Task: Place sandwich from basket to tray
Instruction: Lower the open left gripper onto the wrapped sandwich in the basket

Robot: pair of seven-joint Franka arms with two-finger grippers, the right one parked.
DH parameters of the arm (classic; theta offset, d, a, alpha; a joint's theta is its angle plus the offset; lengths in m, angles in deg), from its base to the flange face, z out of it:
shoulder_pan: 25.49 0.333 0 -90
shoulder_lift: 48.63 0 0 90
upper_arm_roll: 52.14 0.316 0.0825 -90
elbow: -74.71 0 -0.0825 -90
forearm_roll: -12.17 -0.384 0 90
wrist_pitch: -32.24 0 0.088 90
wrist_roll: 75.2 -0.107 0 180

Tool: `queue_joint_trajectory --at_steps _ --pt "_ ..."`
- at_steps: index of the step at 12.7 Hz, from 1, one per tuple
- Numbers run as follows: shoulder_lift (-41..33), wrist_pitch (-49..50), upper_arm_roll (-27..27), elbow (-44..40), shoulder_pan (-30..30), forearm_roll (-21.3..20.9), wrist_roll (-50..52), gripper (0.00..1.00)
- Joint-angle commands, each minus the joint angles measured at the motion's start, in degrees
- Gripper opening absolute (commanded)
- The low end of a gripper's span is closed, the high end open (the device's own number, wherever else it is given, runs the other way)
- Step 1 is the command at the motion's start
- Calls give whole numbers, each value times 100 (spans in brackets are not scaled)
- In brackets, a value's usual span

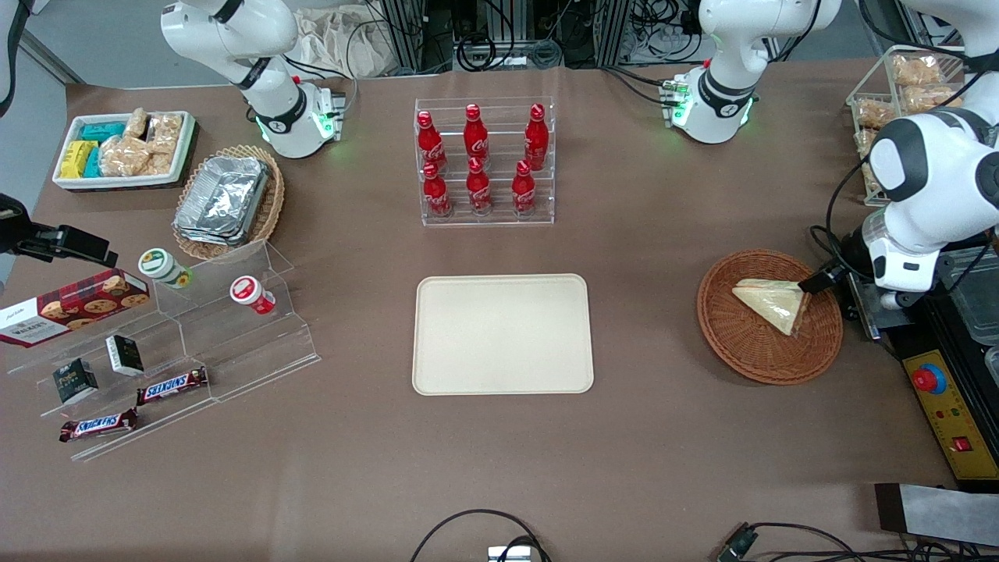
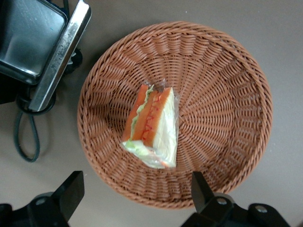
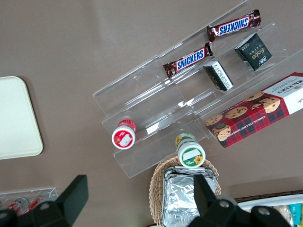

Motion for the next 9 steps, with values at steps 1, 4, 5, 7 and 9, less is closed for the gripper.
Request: queue_joint_trajectory --at_steps 1,4,5,7,9 --pt "-152 -763 -16 609 -35 65 229 100" --pt "50 -1458 -16 962 -35 65 282 100" --pt "103 -1625 -16 1032 -35 65 317 100" --pt "260 -1924 -16 1111 -35 65 317 100" --pt "401 -2118 -16 1112 -35 65 317 100"
